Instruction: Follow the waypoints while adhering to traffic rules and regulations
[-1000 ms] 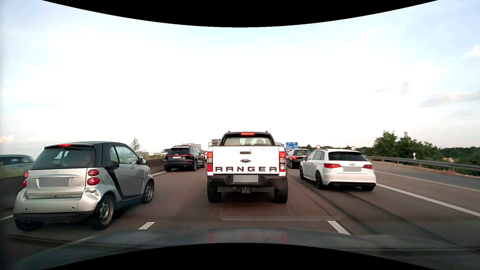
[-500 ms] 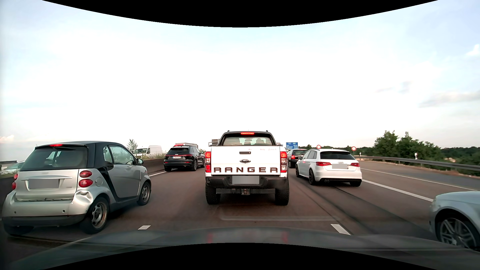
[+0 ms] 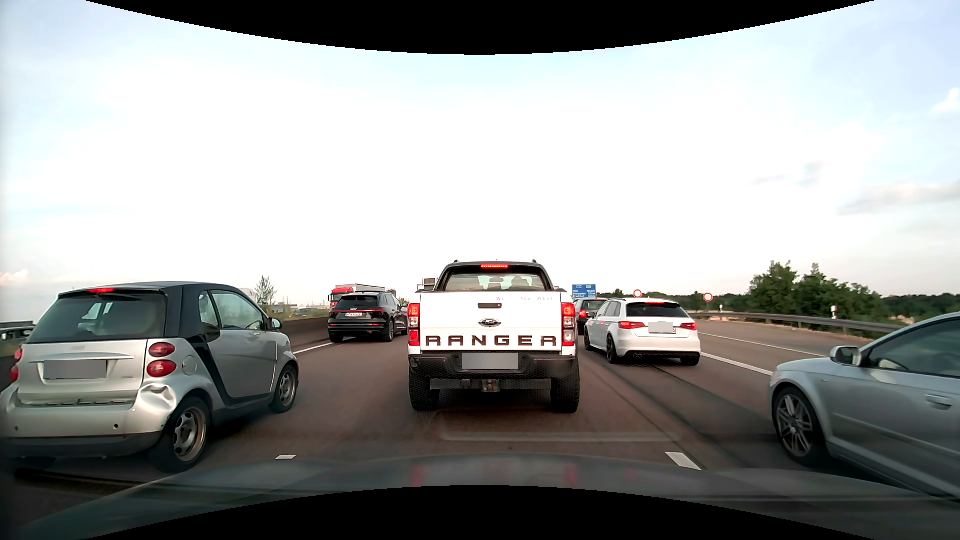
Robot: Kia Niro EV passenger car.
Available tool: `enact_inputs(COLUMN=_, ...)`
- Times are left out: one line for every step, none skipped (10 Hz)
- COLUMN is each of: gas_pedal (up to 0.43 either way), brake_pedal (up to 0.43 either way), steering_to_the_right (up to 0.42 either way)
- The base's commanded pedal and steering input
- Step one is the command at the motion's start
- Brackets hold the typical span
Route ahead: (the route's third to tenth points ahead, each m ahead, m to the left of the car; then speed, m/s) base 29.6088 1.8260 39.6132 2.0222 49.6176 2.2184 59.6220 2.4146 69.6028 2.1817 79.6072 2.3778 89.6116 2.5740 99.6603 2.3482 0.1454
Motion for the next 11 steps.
enact_inputs(gas_pedal=0.000, brake_pedal=0.122, steering_to_the_right=-0.007)
enact_inputs(gas_pedal=0.000, brake_pedal=0.122, steering_to_the_right=-0.007)
enact_inputs(gas_pedal=0.000, brake_pedal=0.128, steering_to_the_right=-0.007)
enact_inputs(gas_pedal=0.000, brake_pedal=0.122, steering_to_the_right=-0.007)
enact_inputs(gas_pedal=0.000, brake_pedal=0.122, steering_to_the_right=-0.006)
enact_inputs(gas_pedal=0.000, brake_pedal=0.122, steering_to_the_right=-0.007)
enact_inputs(gas_pedal=0.000, brake_pedal=0.122, steering_to_the_right=-0.007)
enact_inputs(gas_pedal=0.000, brake_pedal=0.128, steering_to_the_right=-0.007)
enact_inputs(gas_pedal=0.000, brake_pedal=0.122, steering_to_the_right=-0.007)
enact_inputs(gas_pedal=0.000, brake_pedal=0.128, steering_to_the_right=-0.007)
enact_inputs(gas_pedal=0.000, brake_pedal=0.134, steering_to_the_right=-0.007)
